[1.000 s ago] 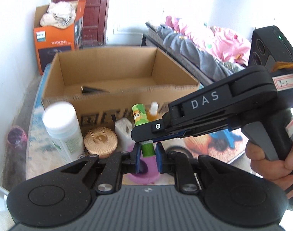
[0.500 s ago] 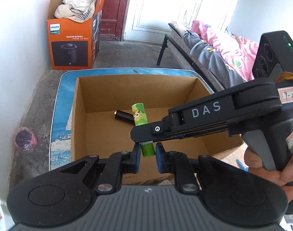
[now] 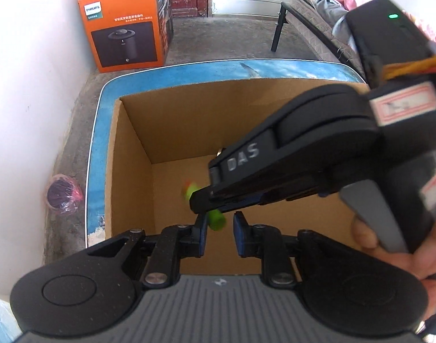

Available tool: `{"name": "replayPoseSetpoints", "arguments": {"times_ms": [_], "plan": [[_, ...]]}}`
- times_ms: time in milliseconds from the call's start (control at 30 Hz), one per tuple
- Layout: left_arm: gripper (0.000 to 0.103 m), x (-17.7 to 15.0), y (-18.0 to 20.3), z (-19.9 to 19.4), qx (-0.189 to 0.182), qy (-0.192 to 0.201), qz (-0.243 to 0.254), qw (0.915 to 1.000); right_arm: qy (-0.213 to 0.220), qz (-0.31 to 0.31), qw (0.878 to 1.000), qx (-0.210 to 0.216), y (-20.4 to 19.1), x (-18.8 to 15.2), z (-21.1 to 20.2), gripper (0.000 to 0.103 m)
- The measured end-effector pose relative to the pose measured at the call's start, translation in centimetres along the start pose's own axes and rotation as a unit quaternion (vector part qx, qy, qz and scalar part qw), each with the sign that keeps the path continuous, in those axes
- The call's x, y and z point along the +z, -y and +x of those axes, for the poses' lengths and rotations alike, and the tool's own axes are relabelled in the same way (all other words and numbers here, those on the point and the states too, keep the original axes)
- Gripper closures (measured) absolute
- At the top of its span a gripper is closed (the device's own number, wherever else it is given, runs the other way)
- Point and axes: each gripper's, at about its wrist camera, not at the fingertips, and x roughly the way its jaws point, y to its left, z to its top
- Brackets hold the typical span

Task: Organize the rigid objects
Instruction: 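Carry the glue stick into the box and open the right gripper, then move the open right gripper back to the pink lid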

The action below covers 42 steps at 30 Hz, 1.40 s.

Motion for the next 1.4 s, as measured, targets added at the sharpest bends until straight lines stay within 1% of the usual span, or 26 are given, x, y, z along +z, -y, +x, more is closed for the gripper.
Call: {"name": "replayPoseSetpoints", "arguments": {"times_ms": [67,133,233,300,433,567,700,833,900,1000,1100,1133,1200,1267,1333,1400], "plan": [[0.074,0.0,0.0,-0.2,0.003,0.003,0.0,1.0,-0.006,0.013,1.0,-0.001,0.6,0.1,0.6,0.086],[0.074,-0.3,-0.2,-0.7,0.004,0.007,-0.002,1.0,-0.006,0.018,1.0,0.001,0.9,0.0,0.9,0.086],[0.073,-0.6,-0.3,-1.8,0.003,0.016,-0.011,0.9998,0.002,0.023,1.0,0.004,1.1,-0.2,0.1,0.086],[0.07,-1.1,-0.2,-3.1,-0.002,0.029,-0.015,0.9995,0.011,0.019,1.0,0.009,0.9,-0.7,-1.1,0.086],[0.066,-2.4,-0.3,-6.2,-0.014,0.064,-0.021,0.9976,0.039,0.001,0.999,0.029,0.2,-2.6,-5.2,0.086],[0.061,-4.3,-0.3,-9.6,-0.034,0.1,-0.026,0.994,0.073,-0.027,0.996,0.053,-0.2,-6.5,-10.5,0.086],[0.053,-7.1,0.4,-12.7,-0.054,0.132,-0.026,0.9894,0.111,-0.059,0.99,0.07,-0.1,-11.8,-15.4,0.084],[0.053,-10.4,1.1,-14.1,-0.079,0.147,-0.03,0.9855,0.142,-0.087,0.983,0.075,0.3,-16.9,-19.0,0.081],[0.053,-12.1,1.8,-14.1,-0.093,0.146,-0.031,0.9844,0.147,-0.093,0.982,0.07,0.9,-19.6,-19.0,0.08],[0.053,-15.1,3.5,-13.5,-0.11,0.132,-0.02,0.9849,0.143,-0.094,0.983,0.063,2.4,-23.1,-18.3,0.08],[0.053,-17.8,5.1,-12.4,-0.106,0.126,-0.007,0.9864,0.133,-0.095,0.985,0.059,3.6,-25.6,-16.9,0.078],[0.053,-18.9,5.7,-11.9,-0.101,0.121,-0.002,0.9875,0.128,-0.098,0.985,0.059,3.9,-26.0,-16.1,0.078],[0.053,-20.1,6.7,-10.4,-0.091,0.108,0.01,0.9899,0.122,-0.099,0.986,0.052,4.4,-26.5,-14.6,0.076],[0.054,-21.0,7.4,-9.3,-0.086,0.103,0.012,0.9909,0.118,-0.107,0.986,0.045,4.5,-26.7,-13.3,0.074],[0.054,-21.5,8.0,-8.3,-0.083,0.097,0.013,0.9918,0.115,-0.112,0.986,0.036,4.5,-26.7,-11.8,0.073],[0.057,-21.8,8.3,-7.4,-0.084,0.091,0.011,0.9922,0.113,-0.115,0.986,0.028,4.6,-25.8,-9.9,0.072]]}}
